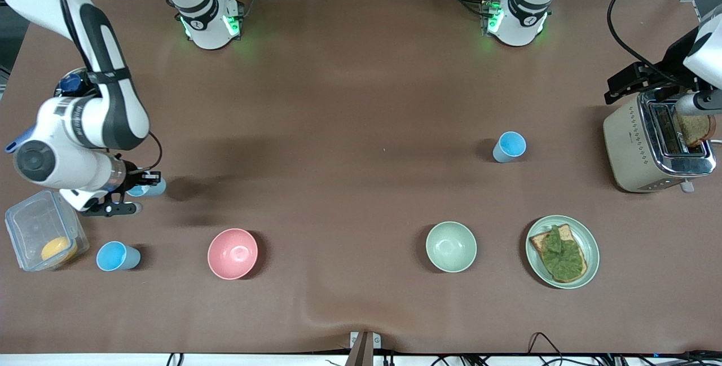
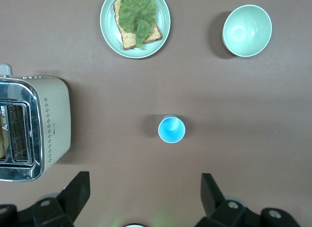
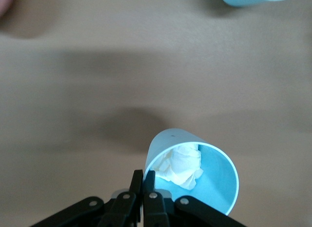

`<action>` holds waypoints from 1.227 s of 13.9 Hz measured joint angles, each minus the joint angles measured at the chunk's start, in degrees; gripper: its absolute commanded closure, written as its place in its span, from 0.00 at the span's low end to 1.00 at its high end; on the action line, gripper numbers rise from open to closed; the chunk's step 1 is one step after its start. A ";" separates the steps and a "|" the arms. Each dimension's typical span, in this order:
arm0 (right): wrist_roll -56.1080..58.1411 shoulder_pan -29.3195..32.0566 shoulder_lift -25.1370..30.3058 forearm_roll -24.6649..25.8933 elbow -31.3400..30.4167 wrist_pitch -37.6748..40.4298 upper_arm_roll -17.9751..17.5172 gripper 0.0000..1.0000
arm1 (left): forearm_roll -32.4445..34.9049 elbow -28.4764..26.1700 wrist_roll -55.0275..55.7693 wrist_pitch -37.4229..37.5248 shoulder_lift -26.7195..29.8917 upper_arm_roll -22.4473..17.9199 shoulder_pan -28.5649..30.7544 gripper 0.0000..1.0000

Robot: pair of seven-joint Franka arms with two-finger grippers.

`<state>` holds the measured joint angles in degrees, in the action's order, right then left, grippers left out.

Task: Stack blue cups with both arms
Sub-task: 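Carry the tissue cup to the table middle and set it down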

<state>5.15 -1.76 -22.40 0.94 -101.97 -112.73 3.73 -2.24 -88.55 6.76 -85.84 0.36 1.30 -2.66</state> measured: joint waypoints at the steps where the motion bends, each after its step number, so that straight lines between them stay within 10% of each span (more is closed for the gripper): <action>1: -0.45 -1.39 0.24 -0.19 2.94 3.74 -0.25 1.00 | 0.00 0.00 0.00 0.00 0.00 0.00 0.00 0.00; 8: -22.64 -23.35 -1.10 -8.85 12.21 5.74 -1.66 1.00 | 0.00 0.00 0.00 0.00 0.00 0.01 0.01 0.00; 12: -40.62 -40.48 -11.81 -8.84 16.85 -7.76 -1.70 1.00 | 0.00 0.01 0.00 0.00 0.00 -0.01 0.02 0.00; 17: -44.56 -47.81 -22.69 -8.84 26.64 -10.34 -1.39 1.00 | 0.00 0.01 0.00 0.00 0.00 -0.09 0.04 0.00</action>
<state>-39.41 -49.57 -45.09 -7.90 -75.33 -123.07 2.34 -2.24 -88.55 6.76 -85.84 0.36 1.22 -2.62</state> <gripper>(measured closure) 0.965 0.000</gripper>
